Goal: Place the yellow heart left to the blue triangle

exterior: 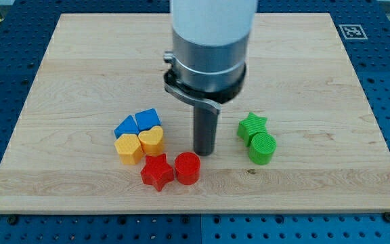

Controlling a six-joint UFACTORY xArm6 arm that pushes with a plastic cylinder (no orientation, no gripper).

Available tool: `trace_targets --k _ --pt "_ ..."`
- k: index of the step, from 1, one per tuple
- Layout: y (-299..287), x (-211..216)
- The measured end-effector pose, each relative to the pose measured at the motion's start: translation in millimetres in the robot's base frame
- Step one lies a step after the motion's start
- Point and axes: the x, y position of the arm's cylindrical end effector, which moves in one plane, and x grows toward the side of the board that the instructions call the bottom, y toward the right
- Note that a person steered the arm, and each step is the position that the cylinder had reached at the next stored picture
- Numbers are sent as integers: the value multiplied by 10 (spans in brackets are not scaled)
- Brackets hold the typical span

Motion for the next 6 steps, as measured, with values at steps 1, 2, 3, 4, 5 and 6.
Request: trace_targets --k 1,2,3,4,5,6 --pt "-242 -75" --pt "-493 -42" --pt "-749 12" --pt "-1037 78" --pt "-1334 93" --pt "-1617 7"
